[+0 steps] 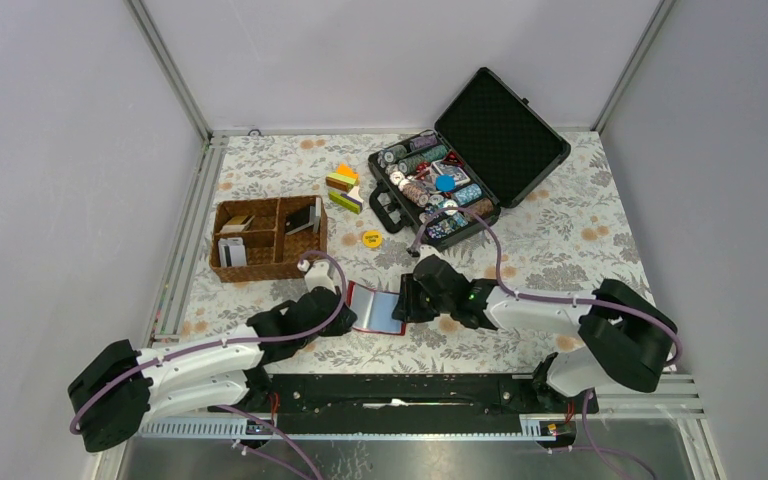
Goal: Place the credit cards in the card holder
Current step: Turn over the card slot in the card holder.
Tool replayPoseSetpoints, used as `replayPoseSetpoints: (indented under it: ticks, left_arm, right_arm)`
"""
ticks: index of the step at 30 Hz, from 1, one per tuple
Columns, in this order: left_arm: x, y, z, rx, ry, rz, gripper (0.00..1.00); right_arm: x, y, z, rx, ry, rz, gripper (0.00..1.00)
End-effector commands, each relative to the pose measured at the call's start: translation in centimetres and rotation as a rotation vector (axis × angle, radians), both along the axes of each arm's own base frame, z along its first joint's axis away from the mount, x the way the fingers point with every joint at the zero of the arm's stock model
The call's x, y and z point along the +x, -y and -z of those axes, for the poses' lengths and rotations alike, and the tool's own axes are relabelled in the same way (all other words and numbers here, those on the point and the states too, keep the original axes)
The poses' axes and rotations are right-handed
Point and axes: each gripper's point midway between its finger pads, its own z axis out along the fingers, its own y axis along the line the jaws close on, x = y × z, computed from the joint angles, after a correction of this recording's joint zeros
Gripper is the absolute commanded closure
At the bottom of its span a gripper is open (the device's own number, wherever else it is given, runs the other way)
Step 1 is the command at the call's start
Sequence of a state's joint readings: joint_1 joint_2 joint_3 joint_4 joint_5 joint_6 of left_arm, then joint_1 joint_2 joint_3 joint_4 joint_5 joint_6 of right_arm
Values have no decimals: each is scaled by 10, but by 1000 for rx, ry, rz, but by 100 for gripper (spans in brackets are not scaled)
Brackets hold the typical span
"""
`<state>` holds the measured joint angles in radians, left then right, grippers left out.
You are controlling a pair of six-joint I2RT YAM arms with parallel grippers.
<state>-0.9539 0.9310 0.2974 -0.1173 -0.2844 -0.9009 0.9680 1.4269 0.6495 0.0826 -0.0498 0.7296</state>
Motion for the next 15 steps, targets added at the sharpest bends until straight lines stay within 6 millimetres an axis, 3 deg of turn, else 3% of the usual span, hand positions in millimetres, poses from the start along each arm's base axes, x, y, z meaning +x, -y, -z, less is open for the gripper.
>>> replayPoseSetpoints:
  ticks: [1,5,15]
  left_arm:
    - [-2,4,-3,-44,4,2,100]
    - [-2,4,-3,-49,1,-2,100]
    - [-3,5,-3,-53,-1,3,100]
  right_arm:
    - [2,-19,-7,88,-12,-6,67]
    - [4,-14,6,46,-32,34,72]
    - [5,-6,29,-24,-60,68,71]
